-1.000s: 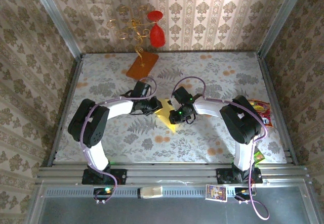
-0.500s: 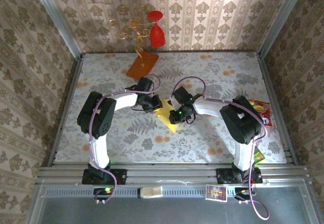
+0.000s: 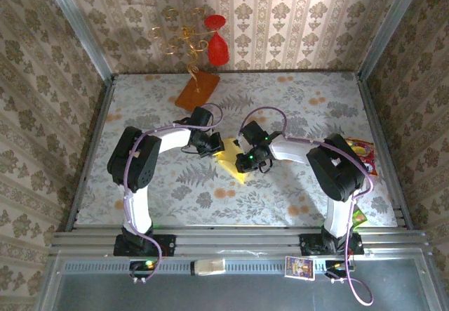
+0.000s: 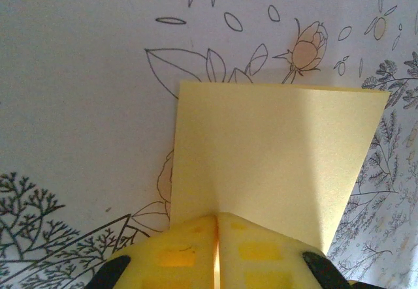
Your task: Fold a paper plane with a square sheet of paper (pick it up from the middle)
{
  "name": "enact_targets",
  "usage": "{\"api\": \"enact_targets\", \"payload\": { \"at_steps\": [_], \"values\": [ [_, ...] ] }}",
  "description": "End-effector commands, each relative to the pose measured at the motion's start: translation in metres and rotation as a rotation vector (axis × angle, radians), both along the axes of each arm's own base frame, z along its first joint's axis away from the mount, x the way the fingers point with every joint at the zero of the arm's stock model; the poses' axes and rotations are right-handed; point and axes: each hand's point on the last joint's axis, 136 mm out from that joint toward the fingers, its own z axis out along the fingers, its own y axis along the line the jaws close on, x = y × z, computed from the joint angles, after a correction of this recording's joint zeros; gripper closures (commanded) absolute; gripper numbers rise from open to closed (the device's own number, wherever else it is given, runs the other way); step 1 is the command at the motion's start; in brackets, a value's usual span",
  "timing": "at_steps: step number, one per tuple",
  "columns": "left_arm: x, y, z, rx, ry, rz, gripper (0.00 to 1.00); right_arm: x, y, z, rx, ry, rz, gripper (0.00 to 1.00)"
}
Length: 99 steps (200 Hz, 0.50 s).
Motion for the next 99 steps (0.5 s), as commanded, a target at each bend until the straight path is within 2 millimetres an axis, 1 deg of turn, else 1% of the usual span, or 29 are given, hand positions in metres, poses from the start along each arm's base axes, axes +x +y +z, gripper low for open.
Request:
{"api": "enact_targets", "payload": {
  "at_steps": [1,71,99],
  "values": [
    [-0.015,0.015,-0.028,0.103,0.08,-0.016,0.9,0.0,-0.008,0.004,-0.015,-0.011,-0.02,0.89],
    [-0.02,0.02,-0.038,0.16,0.101,-0.037,0.9,0.0,-0.007,0.008,0.004,-0.024,-0.017,0.89],
    [-0.02,0.02,-0.04,0.165,0.103,-0.042,0.9,0.0,-0.007,0.006,0.0,-0.019,-0.017,0.89]
  ]
}}
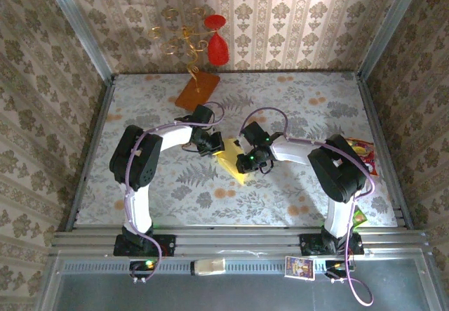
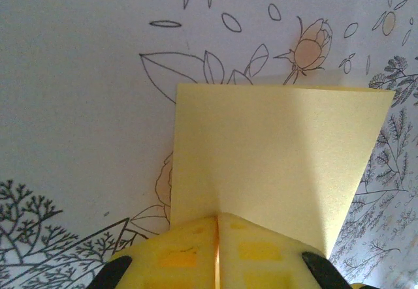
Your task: Fold a paper plane with a square sheet of paper (pick it up from the middle)
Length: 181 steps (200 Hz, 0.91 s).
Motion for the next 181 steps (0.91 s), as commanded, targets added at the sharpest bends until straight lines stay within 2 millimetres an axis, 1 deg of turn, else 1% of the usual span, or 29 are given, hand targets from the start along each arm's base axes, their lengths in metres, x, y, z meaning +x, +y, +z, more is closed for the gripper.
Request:
{"api": "enact_targets", "payload": {
  "at_steps": [1,36,92,121,156,181],
  "values": [
    [-0.021,0.02,-0.038,0.133,0.084,-0.016,0.9,0.002,-0.005,0.005,-0.004,-0.014,-0.016,0.89],
    [-0.019,0.016,-0.035,0.122,0.079,-0.026,0.9,-0.001,-0.007,-0.008,-0.025,0.019,-0.015,0.89],
    [-0.02,0.011,-0.033,0.11,0.077,-0.041,0.91,-0.002,-0.008,-0.019,-0.049,0.048,-0.009,0.89],
    [-0.019,0.009,-0.031,0.104,0.073,-0.043,0.91,-0.002,-0.005,-0.017,-0.032,0.044,0.002,0.89],
    [-0.018,0.009,-0.031,0.103,0.073,-0.043,0.91,0.0,0.001,-0.006,0.015,0.015,0.015,0.88],
    [-0.018,0.009,-0.03,0.102,0.07,-0.045,0.91,0.001,-0.002,-0.01,-0.008,0.019,0.009,0.88]
  ]
}}
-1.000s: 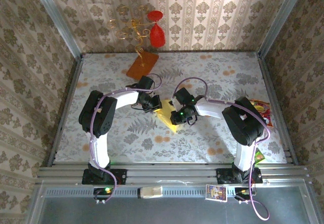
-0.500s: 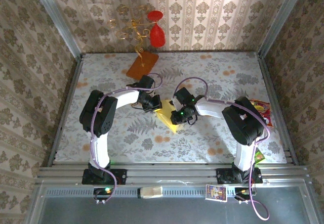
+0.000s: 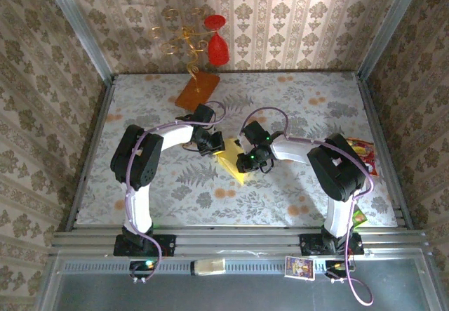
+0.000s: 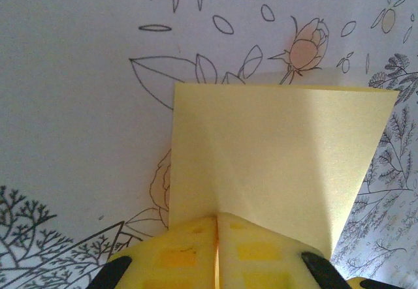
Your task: Fold a paper plane with a square sheet of paper (pick it up from the middle)
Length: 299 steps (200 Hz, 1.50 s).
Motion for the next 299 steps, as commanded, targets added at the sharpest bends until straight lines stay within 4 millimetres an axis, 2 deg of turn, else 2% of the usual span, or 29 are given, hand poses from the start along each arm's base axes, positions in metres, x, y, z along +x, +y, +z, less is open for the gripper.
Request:
{"api": "enact_targets", "payload": {
  "at_steps": [1,41,59,88,106,132,168,192,234,253,299],
  "values": [
    [-0.018,0.011,-0.031,0.09,0.072,-0.024,0.91,0.0,-0.003,-0.009,-0.017,0.007,0.006,0.88],
    [-0.013,0.008,-0.019,0.07,0.044,-0.025,0.9,-0.003,-0.011,-0.022,-0.077,0.041,-0.007,0.88],
    [-0.003,0.003,0.001,0.036,-0.005,-0.014,0.89,-0.005,-0.014,-0.025,-0.092,0.054,-0.008,0.88],
    [0.015,-0.005,0.052,-0.072,-0.103,0.065,0.81,-0.007,-0.017,-0.029,-0.112,0.069,-0.013,0.88],
    [0.013,-0.007,0.065,-0.108,-0.122,0.107,0.79,-0.007,-0.016,-0.03,-0.114,0.075,-0.014,0.88],
    [-0.006,-0.013,0.057,-0.137,-0.081,0.136,0.79,-0.006,-0.016,-0.03,-0.117,0.075,-0.016,0.88],
    [-0.037,-0.023,0.046,-0.181,-0.013,0.129,0.88,-0.006,-0.017,-0.032,-0.121,0.079,-0.018,0.88],
    [-0.052,-0.017,0.042,-0.168,0.009,0.127,0.91,-0.007,-0.017,-0.031,-0.119,0.08,-0.017,0.88],
    [-0.065,-0.024,0.033,-0.161,0.036,0.087,0.94,-0.007,-0.016,-0.034,-0.117,0.087,-0.017,0.88],
    [-0.065,-0.026,0.029,-0.153,0.039,0.081,0.94,-0.006,-0.014,-0.032,-0.113,0.084,-0.015,0.88],
    [-0.067,-0.018,0.011,-0.098,0.069,0.096,0.95,-0.007,-0.017,-0.033,-0.122,0.087,-0.015,0.88]
  ]
}}
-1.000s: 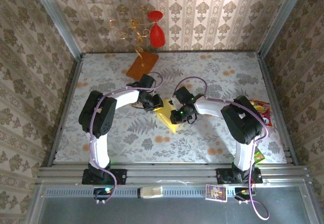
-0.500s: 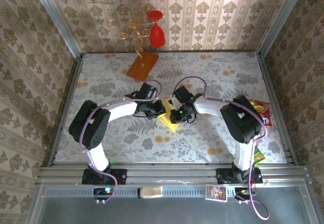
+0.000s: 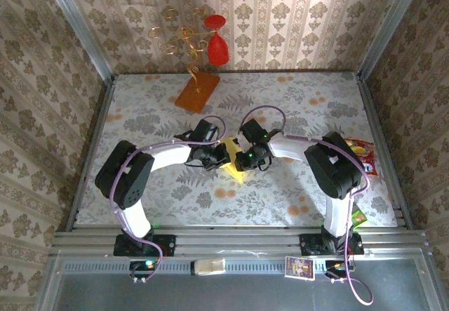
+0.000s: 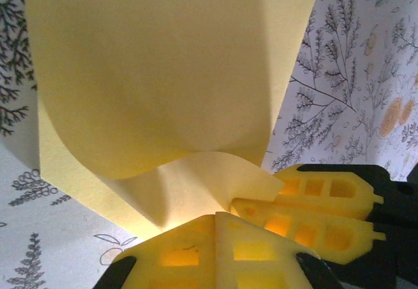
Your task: Fold a paper plane with a square sheet of paper (pick it up from the middle)
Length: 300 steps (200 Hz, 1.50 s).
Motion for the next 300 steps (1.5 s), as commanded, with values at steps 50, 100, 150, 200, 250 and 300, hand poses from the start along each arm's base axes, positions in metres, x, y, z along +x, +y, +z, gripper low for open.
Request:
{"api": "enact_targets", "payload": {
  "at_steps": [50,100,150,200,250,300],
  "values": [
    [-0.003,0.018,-0.023,0.12,0.03,0.024,0.95,-0.012,-0.018,-0.03,-0.105,0.077,-0.014,0.88],
    [-0.003,0.02,-0.032,0.137,0.045,0.033,0.95,-0.011,-0.018,-0.027,-0.105,0.071,-0.014,0.88],
    [-0.007,0.028,-0.041,0.166,0.063,0.059,0.95,-0.006,-0.014,-0.015,-0.082,0.053,-0.03,0.83],
    [0.001,0.027,-0.042,0.144,0.047,0.075,0.95,0.019,-0.022,0.037,0.003,-0.054,-0.163,0.63],
    [0.008,0.021,-0.041,0.133,0.041,0.072,0.95,-0.006,-0.019,0.04,0.086,0.019,-0.117,0.69],
    [0.007,0.018,-0.036,0.111,0.038,0.058,0.95,-0.016,0.001,0.064,0.127,-0.066,-0.017,0.73]
  ]
}}
